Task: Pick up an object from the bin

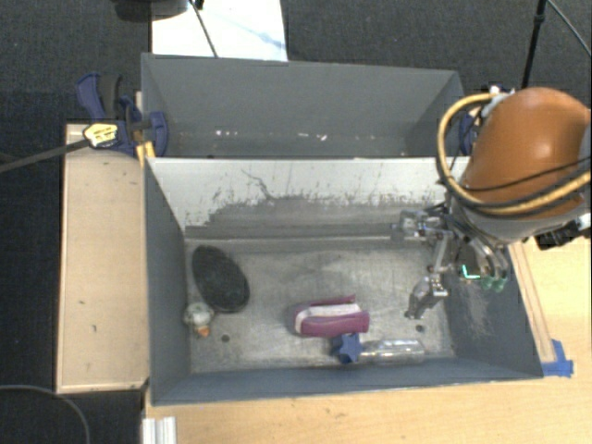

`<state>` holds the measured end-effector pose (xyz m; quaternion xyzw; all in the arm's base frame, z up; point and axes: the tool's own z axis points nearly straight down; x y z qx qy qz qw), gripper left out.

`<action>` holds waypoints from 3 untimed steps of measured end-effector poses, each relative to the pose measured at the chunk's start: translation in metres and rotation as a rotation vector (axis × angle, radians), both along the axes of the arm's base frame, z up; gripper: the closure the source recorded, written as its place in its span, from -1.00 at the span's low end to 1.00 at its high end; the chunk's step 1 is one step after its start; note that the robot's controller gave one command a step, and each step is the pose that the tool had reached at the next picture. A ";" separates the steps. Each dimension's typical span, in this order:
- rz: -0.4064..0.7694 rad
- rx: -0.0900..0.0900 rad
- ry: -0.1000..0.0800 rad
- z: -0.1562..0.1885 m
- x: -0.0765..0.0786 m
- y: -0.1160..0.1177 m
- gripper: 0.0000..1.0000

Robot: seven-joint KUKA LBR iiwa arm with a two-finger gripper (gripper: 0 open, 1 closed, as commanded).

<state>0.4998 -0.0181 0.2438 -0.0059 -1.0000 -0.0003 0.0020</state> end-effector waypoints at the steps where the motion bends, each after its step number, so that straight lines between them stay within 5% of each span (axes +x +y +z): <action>1: -0.006 -0.001 -0.008 -0.147 -0.006 0.049 -1.00; 2: -0.003 0.002 -0.012 -0.145 -0.004 0.051 1.00; 3: 0.021 -0.001 -0.013 -0.039 -0.001 0.037 1.00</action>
Offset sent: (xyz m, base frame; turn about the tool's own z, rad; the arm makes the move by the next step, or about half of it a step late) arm -0.0088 0.0536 -0.1636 0.0038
